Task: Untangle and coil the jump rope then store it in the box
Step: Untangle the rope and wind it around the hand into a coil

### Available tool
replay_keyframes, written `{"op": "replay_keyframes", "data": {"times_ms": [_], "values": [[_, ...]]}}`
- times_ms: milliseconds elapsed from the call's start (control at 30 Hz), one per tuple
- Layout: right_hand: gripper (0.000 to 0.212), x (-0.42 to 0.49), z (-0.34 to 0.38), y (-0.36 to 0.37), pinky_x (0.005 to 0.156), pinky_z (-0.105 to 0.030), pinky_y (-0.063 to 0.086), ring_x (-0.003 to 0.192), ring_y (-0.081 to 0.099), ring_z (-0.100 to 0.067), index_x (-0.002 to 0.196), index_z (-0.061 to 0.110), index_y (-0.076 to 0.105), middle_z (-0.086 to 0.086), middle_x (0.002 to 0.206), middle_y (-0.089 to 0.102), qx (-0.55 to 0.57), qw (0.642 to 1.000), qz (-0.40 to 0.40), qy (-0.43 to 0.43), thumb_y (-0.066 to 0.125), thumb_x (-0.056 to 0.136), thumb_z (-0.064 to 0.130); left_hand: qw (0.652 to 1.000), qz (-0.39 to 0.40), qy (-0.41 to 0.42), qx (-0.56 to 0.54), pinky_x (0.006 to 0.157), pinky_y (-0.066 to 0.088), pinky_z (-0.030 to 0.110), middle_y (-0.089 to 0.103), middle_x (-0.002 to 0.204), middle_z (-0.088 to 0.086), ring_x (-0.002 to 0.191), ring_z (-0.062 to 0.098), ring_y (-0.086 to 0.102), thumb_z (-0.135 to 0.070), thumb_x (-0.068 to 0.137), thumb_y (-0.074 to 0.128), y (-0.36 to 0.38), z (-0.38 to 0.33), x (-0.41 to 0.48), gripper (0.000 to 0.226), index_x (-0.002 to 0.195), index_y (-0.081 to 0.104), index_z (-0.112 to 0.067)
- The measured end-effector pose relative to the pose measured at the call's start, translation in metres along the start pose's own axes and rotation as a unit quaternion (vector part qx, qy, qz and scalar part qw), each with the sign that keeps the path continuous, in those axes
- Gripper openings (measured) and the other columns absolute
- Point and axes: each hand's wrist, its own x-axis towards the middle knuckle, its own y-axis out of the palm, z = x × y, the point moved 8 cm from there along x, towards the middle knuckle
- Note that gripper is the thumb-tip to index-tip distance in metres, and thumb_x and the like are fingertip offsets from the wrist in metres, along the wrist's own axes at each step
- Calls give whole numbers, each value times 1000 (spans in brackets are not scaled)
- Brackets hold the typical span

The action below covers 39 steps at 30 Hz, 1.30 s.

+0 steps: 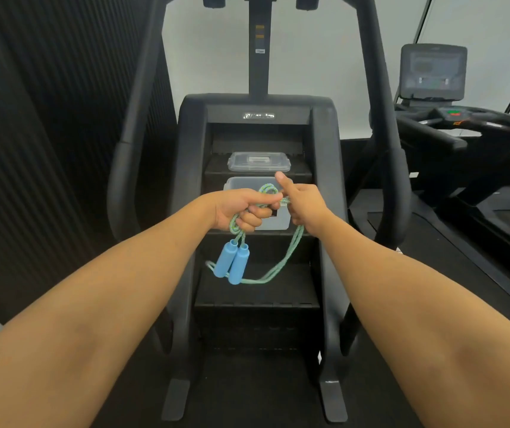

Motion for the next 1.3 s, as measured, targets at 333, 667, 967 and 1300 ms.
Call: {"op": "replay_keyframes", "data": {"times_ms": [333, 667, 967, 1300], "values": [[42, 4, -18, -53, 51, -25, 36, 55, 49, -13, 78, 8, 67, -1, 60, 55, -112, 975, -187, 38, 62, 98, 45, 1000, -18, -18, 4, 36, 25, 15, 35, 56, -8, 40, 3, 24, -44, 108, 46, -8, 7, -6, 35, 84, 53, -20], [51, 10, 15, -30, 41, -23, 29, 38, 36, -8, 49, 18, 52, 7, 41, 42, -121, 992, -42, -16, 70, 91, 42, 999, -31, -18, 10, 37, 27, 15, 36, 56, -8, 42, 4, 24, -46, 106, 50, -19, 10, -10, 40, 76, 52, -21], [67, -2, -6, 5, 53, -28, 41, 49, 47, -16, 79, 7, 66, -6, 62, 60, -80, 990, 112, 42, 35, 102, 62, 998, -45, -12, 49, 42, 14, 19, 30, 57, -8, 50, 10, 11, -47, 107, 47, -4, 3, -6, 41, 74, 48, -23], [60, -26, -24, 1, 54, -27, 25, 54, 20, -13, 68, 17, 49, 3, 57, 33, -174, 930, 311, 87, 46, 90, 73, 992, -23, -32, 119, 40, 21, 16, 32, 59, -7, 49, 9, 14, -46, 105, 53, -14, 17, -18, 34, 81, 57, -22]]}}
